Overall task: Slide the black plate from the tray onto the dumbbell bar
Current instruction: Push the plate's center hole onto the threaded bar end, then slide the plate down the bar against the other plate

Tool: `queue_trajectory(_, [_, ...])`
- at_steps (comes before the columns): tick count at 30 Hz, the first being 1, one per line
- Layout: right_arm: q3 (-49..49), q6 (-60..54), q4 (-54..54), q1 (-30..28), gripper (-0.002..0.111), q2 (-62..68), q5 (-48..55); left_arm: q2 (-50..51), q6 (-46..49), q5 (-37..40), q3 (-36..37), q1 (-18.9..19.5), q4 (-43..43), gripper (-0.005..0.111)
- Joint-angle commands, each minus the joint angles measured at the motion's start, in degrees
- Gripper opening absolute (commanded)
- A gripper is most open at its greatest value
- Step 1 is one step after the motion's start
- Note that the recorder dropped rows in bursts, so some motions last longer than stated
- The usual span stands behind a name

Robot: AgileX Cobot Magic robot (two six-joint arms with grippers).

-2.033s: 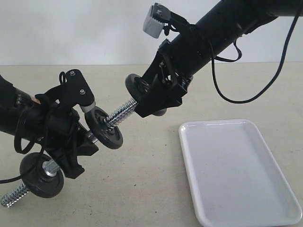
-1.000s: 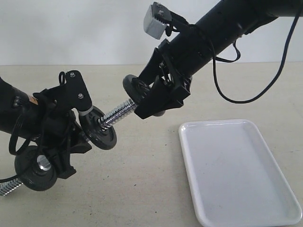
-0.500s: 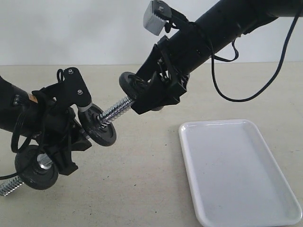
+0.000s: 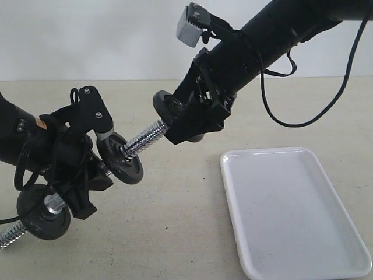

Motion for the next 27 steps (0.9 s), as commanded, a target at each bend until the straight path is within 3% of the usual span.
queue_trajectory(1, [-0.2,0.6,0.5,0.1,0.000,-0.9,3.8,-2.4,-3.6,-22.7,-2.5,0.2,-4.6,0.004])
queue_trajectory(15, [-0.2,-0.9,5.4,0.4,0.000,-0.9,3.8,-2.4,-4.4,-21.0,-3.8,0.1,-4.6,0.004])
queue_trajectory(27, [-0.2,-2.0,9.4,0.4,0.000,-0.9,3.8,-2.4,-5.0,-20.9,-6.0,-2.5,-4.5,0.004])
